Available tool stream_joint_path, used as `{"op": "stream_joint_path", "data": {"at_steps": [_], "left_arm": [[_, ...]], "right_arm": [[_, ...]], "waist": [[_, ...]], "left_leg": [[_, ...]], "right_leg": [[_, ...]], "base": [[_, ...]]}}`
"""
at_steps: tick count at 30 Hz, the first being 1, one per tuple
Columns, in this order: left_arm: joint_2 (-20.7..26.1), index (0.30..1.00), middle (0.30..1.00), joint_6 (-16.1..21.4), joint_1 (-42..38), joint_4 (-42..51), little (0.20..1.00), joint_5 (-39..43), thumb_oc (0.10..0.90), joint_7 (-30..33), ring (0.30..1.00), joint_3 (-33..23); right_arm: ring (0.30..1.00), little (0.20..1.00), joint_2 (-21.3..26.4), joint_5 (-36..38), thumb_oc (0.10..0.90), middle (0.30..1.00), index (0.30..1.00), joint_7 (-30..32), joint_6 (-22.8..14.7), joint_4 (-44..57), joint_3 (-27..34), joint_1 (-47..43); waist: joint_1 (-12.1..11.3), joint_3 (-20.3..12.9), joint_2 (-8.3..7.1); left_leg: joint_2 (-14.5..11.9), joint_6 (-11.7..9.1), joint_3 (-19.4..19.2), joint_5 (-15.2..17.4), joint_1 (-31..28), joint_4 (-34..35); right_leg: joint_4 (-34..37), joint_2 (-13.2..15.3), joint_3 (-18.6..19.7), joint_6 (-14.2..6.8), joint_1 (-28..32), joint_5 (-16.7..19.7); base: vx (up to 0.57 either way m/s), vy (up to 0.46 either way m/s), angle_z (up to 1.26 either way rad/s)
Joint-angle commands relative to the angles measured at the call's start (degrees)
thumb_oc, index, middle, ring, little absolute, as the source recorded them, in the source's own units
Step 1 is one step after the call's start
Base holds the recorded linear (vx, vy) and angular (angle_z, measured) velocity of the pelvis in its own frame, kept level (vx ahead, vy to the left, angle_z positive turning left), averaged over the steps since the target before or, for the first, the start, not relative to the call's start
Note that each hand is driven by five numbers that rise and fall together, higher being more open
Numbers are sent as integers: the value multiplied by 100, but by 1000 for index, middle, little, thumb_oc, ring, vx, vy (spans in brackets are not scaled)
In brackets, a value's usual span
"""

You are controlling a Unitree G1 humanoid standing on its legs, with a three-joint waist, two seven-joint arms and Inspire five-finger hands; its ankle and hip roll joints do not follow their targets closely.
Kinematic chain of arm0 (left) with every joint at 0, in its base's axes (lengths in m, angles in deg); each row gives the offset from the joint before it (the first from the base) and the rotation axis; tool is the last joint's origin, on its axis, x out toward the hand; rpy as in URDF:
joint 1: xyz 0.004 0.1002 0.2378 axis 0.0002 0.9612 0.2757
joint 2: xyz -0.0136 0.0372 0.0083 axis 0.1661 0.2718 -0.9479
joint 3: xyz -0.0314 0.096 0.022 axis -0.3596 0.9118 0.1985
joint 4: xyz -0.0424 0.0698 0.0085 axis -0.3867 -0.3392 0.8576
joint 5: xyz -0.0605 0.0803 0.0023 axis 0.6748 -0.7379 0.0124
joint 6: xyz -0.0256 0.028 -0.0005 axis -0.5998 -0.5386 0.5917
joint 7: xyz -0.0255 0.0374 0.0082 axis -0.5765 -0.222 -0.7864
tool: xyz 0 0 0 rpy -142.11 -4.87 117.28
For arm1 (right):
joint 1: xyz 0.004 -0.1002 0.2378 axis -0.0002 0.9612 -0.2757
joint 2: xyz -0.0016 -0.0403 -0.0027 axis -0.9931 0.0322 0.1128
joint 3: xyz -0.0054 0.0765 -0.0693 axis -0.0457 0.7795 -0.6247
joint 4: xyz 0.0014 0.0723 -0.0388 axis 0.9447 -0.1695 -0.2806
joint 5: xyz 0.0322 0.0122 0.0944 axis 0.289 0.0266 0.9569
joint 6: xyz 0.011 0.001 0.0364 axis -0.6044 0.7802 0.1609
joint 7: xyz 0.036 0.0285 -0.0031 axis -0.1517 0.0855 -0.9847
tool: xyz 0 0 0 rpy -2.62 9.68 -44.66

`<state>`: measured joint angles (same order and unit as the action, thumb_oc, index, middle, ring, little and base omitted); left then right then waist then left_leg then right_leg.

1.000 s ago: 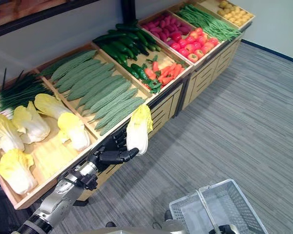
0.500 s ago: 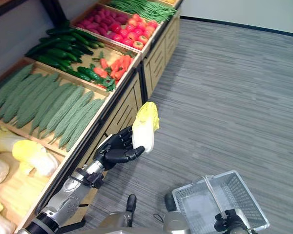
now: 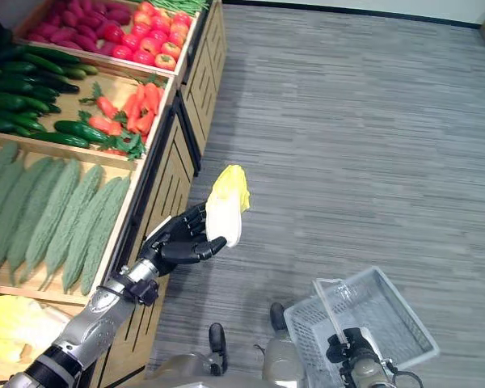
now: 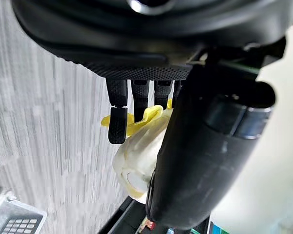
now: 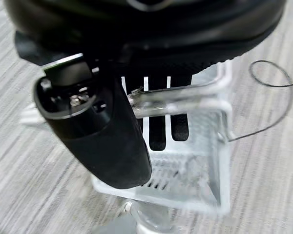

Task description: Get the vegetables into the basket

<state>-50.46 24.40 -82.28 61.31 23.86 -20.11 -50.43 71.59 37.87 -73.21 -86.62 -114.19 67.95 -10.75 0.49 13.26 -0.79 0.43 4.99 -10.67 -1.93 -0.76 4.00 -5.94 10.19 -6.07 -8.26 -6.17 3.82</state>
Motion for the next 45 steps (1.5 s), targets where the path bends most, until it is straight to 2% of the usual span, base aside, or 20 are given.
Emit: {"op": "stream_joint_path", "data": {"at_steps": [1,6,7,12,15,16,17,20,22,24,25,29,33,37,43,45], "left_arm": [[-4,300,300,552,-177,964,300,-22,400,-221,300,-283],[5,300,300,513,-172,948,300,7,400,-227,300,-299],[-2,300,300,504,-139,919,300,25,400,-225,300,-297],[-4,300,300,466,-74,924,300,92,400,-230,300,-302],[5,300,300,444,-49,908,300,82,400,-217,300,-277],[46,300,300,452,-51,902,300,6,400,-204,300,-265],[132,300,300,458,-54,939,300,-154,400,-199,300,-258],[210,300,300,471,-89,943,300,-297,400,-194,300,-212],[403,300,300,480,-235,1004,300,-421,400,-248,300,-71],[473,300,300,469,-319,1023,300,-425,400,-278,300,16],[623,300,300,469,-485,1044,300,-469,400,-334,300,128],[933,300,300,452,-872,1170,300,-455,400,-493,300,414],[1078,300,300,367,-1275,1268,300,-315,400,-711,300,808],[1181,300,300,397,-1806,1238,300,-598,400,-798,300,1254],[1194,300,300,553,-2606,885,300,-1377,400,-638,300,1808],[1242,300,300,652,-2921,656,300,-2190,400,-391,300,1974]], "right_arm": [[300,300,435,8,400,300,300,154,-158,-95,-76,8],[300,300,419,69,400,300,300,154,-163,-94,4,193],[300,300,428,136,400,300,300,170,-155,-123,67,218],[300,300,583,162,400,300,300,201,-179,-29,109,270],[300,300,824,186,400,300,300,232,-223,188,130,235],[300,300,953,174,400,300,300,248,-257,349,127,230],[300,300,1273,114,400,300,300,246,-305,619,103,174],[300,300,1532,92,400,300,300,249,-380,958,82,118],[300,300,1927,78,400,300,300,235,-480,1620,48,-9],[300,300,2029,76,400,300,300,215,-495,1796,-5,-64],[300,300,2241,-2,400,300,300,149,-540,2316,-105,-120],[300,300,2524,10,400,300,300,80,-592,3029,-192,-327],[300,300,2515,249,400,300,300,62,-682,3685,-166,-480],[300,300,2414,452,400,300,300,13,-742,4074,-299,-769],[300,300,2452,523,400,300,300,9,-763,4496,-538,-1200],[300,300,2448,609,400,300,300,10,-758,4690,-618,-1423]], "waist": [[-141,-454,-56],[-80,-507,-123],[-62,-529,-130],[-17,-573,-105],[20,-598,-78],[32,-611,-75],[50,-652,-53],[76,-696,-26],[127,-761,3],[142,-783,18],[192,-824,28],[251,-904,48],[305,-941,72],[344,-972,88],[363,-994,100],[367,-1016,108]], "left_leg": [[-254,-551,225,302,324,-492],[-305,-649,184,303,191,-494],[-356,-700,166,226,129,-385],[-475,-814,174,31,10,-110],[-559,-895,199,-90,-34,16],[-579,-916,209,-118,-37,32],[-616,-945,213,-145,-54,58],[-638,-969,189,-149,-93,77],[-663,-981,146,-140,-163,100],[-669,-987,118,-129,-185,100],[-678,-993,85,-112,-203,100],[-682,-1003,44,-80,-242,100],[-688,-1003,-1,-42,-314,100],[-697,-1007,-19,-14,-345,100],[-696,-1011,-39,24,-408,100],[-693,-1009,-37,41,-419,100]], "right_leg": [[-68,228,174,-263,341,-60],[376,132,229,-231,387,-90],[610,49,230,-192,494,-112],[844,-132,243,-133,606,-110],[1010,-243,229,-90,708,-111],[1039,-266,238,-77,727,-113],[1085,-310,235,-61,765,-124],[1094,-332,249,-49,796,-136],[1094,-350,295,-43,832,-146],[1094,-352,309,-45,836,-141],[1094,-352,340,-53,828,-132],[1094,-341,399,-65,834,-107],[1094,-343,427,-71,874,-114],[1094,-349,457,-75,879,-117],[1094,-351,486,-86,923,-130],[1094,-346,485,-90,931,-134]], "base": [[22,-26,-22],[62,-112,-16],[26,-157,-11],[13,-153,-6],[-4,-139,-6],[-1,-132,-3],[5,-94,-4],[11,-47,-5],[12,-17,-1],[8,-3,-8],[-2,-1,-14],[8,5,-5],[21,8,-10],[0,0,0],[8,2,-2],[0,0,0]]}}
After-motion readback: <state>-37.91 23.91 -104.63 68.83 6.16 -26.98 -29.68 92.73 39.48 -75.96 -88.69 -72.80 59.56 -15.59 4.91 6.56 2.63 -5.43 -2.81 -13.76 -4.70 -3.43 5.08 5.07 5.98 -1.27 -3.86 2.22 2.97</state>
